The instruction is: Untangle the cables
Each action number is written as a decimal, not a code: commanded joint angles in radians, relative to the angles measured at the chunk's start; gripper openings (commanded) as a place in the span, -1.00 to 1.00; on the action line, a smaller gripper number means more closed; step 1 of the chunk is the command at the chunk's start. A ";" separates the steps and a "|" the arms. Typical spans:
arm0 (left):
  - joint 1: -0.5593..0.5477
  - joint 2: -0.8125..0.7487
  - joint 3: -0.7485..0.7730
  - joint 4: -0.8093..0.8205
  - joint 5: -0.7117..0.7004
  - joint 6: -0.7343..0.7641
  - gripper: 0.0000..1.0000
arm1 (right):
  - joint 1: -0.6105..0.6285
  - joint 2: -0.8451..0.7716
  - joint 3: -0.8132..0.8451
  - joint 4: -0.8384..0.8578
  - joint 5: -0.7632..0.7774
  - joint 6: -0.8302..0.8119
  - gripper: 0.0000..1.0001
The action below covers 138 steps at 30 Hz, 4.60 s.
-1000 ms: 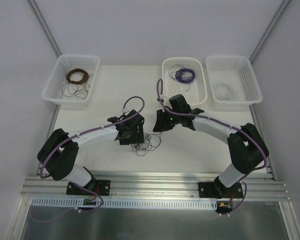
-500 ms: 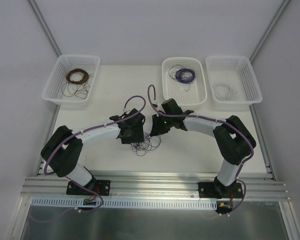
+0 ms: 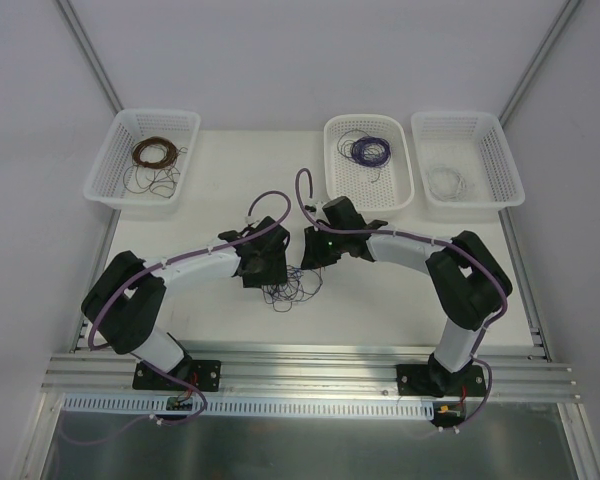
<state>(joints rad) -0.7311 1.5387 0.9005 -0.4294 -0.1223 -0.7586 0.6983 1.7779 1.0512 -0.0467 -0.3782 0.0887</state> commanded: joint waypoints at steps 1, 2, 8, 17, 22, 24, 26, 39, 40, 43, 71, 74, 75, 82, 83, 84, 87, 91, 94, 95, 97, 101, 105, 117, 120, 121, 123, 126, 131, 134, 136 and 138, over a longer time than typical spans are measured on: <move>0.012 -0.017 -0.018 0.008 0.010 0.013 0.18 | 0.007 -0.003 0.052 0.025 -0.023 -0.012 -0.56; 0.013 -0.015 -0.017 0.008 0.012 0.013 0.18 | 0.009 0.002 0.055 0.025 -0.031 -0.012 -0.57; 0.015 -0.011 -0.009 0.011 0.015 0.012 0.18 | 0.021 0.052 0.069 0.038 -0.085 -0.001 -0.58; 0.048 0.006 -0.015 0.017 0.013 0.010 0.17 | 0.026 0.003 0.055 0.051 -0.051 -0.012 -0.98; 0.087 0.029 -0.034 0.017 0.026 0.013 0.15 | 0.024 -0.119 0.085 -0.091 -0.013 -0.066 -0.99; 0.107 0.041 -0.038 0.018 0.032 0.013 0.13 | 0.026 -0.195 0.104 -0.134 0.004 -0.076 -0.99; 0.114 0.047 -0.046 0.020 0.036 0.012 0.11 | 0.026 -0.277 0.125 -0.198 0.022 -0.083 -0.99; 0.137 0.054 -0.064 0.018 0.050 0.013 0.10 | -0.052 -0.711 0.328 -0.579 0.240 -0.222 -0.99; 0.137 0.054 -0.064 0.018 0.052 0.015 0.09 | -0.080 -0.754 0.355 -0.600 0.251 -0.225 -0.99; 0.141 0.052 -0.064 0.018 0.052 0.015 0.09 | -0.117 -0.816 0.424 -0.665 0.294 -0.247 -0.99; 0.200 0.034 -0.087 0.018 0.050 0.030 0.10 | -0.135 -1.069 0.823 -0.750 0.683 -0.423 -0.99; 0.216 0.028 -0.091 0.017 0.052 0.033 0.10 | -0.126 -1.113 0.788 -0.733 0.748 -0.437 -0.99; 0.220 0.026 -0.094 0.017 0.050 0.035 0.10 | -0.122 -1.120 0.779 -0.729 0.757 -0.438 -0.99; 0.254 0.011 -0.078 0.018 0.052 0.054 0.11 | -0.086 -1.104 0.658 -0.743 0.803 -0.405 -0.99; 0.260 0.009 -0.077 0.017 0.053 0.056 0.11 | -0.086 -1.098 0.649 -0.743 0.808 -0.405 -0.99; 0.260 0.000 -0.077 0.017 0.059 0.056 0.11 | -0.085 -1.091 0.618 -0.733 0.815 -0.406 -0.99; 0.263 -0.026 -0.074 0.017 0.075 0.058 0.23 | -0.086 -1.068 0.554 -0.707 0.822 -0.409 -0.99; 0.262 -0.092 -0.063 0.017 0.107 0.071 0.46 | -0.088 -1.026 0.479 -0.673 0.838 -0.411 -0.99; 0.263 -0.181 -0.058 0.012 0.119 0.097 0.64 | -0.094 -0.994 0.449 -0.644 0.832 -0.408 -0.99; 0.262 -0.230 -0.052 0.009 0.121 0.111 0.68 | -0.098 -0.968 0.445 -0.637 0.825 -0.405 -0.99; 0.262 -0.284 -0.046 -0.003 0.144 0.128 0.81 | -0.117 -0.942 0.443 -0.628 0.793 -0.399 -0.99; 0.263 -0.444 -0.035 -0.005 0.162 0.221 0.98 | -0.177 -0.852 0.478 -0.591 0.708 -0.382 -0.99; 0.265 -0.586 -0.057 -0.005 0.127 0.346 0.98 | -0.270 -0.750 0.561 -0.582 0.612 -0.359 -0.99; 0.265 -0.979 -0.247 0.012 -0.160 0.479 0.98 | -0.522 -0.511 0.782 -0.385 0.544 -0.357 -0.99; 0.265 -0.986 -0.250 0.012 -0.192 0.482 0.98 | -0.586 -0.453 0.840 -0.335 0.542 -0.357 -0.99; 0.263 -0.983 -0.250 0.014 -0.203 0.484 0.98 | -0.603 -0.437 0.862 -0.326 0.535 -0.357 -0.99; 0.263 -0.974 -0.247 0.015 -0.227 0.489 0.98 | -0.646 -0.391 0.914 -0.289 0.519 -0.359 -0.99; 0.265 -0.954 -0.247 0.017 -0.229 0.492 0.98 | -0.695 -0.313 0.986 -0.259 0.507 -0.356 -0.99; 0.265 -0.921 -0.242 0.017 -0.227 0.492 0.98 | -0.764 -0.189 1.040 -0.191 0.472 -0.325 -0.99; 0.263 -0.904 -0.245 0.021 -0.227 0.495 0.98 | -0.799 -0.086 1.086 -0.185 0.441 -0.294 -0.99; 0.265 -0.884 -0.245 0.024 -0.232 0.498 0.98 | -0.812 -0.025 1.078 -0.170 0.440 -0.284 -0.98; 0.263 -0.865 -0.242 0.024 -0.234 0.501 0.98 | -0.830 0.014 1.066 -0.168 0.427 -0.265 -0.95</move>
<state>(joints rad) -0.4759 0.6525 0.6533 -0.4305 -0.3252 -0.2832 -0.1093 1.7466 2.1044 -0.2680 0.0875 -0.2207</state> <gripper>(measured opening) 0.992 0.021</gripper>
